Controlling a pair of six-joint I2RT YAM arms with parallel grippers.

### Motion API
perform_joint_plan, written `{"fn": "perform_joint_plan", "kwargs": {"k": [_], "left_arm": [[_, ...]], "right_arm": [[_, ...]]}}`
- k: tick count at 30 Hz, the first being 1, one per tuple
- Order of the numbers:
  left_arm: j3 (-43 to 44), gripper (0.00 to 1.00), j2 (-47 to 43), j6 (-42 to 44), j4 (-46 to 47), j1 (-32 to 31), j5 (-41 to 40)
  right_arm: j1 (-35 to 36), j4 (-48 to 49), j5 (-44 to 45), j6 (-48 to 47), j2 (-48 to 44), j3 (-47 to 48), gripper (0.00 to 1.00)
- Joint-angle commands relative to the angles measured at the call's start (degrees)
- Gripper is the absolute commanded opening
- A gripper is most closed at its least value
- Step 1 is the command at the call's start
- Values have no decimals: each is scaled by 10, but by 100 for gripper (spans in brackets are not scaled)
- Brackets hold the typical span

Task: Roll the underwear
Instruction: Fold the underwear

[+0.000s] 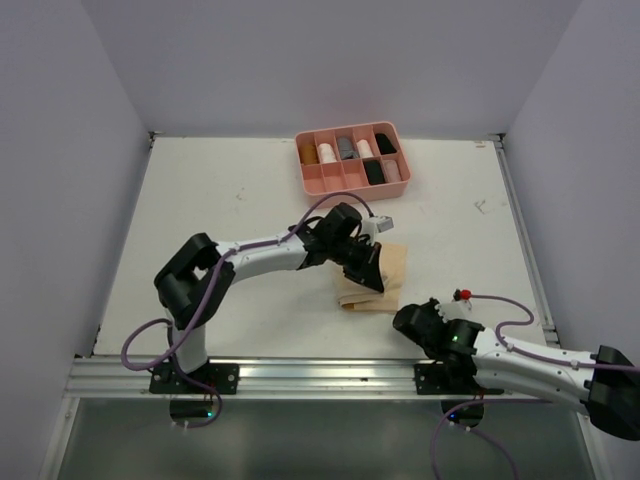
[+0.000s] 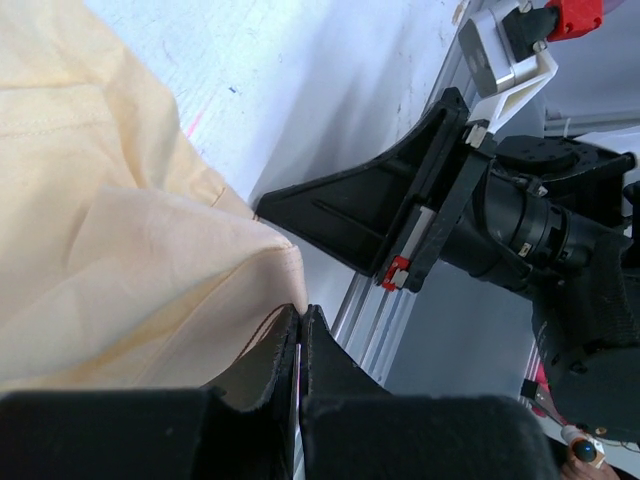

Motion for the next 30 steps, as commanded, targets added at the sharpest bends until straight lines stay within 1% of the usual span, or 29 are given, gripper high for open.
{"fn": "perform_joint_plan", "kwargs": {"k": [1, 6, 17, 30], "left_arm": [[32, 0, 15, -20, 40, -18, 0], [47, 0, 42, -26, 54, -32, -2], [73, 0, 102, -17, 63, -33, -7], [88, 0, 144, -8, 66, -35, -4]], "right_arm": [[2, -6, 4, -2, 6, -17, 0], [2, -6, 3, -2, -5, -22, 0], [-1, -7, 1, -5, -9, -25, 0], [-3, -6, 3, -6, -17, -26, 0]]}}
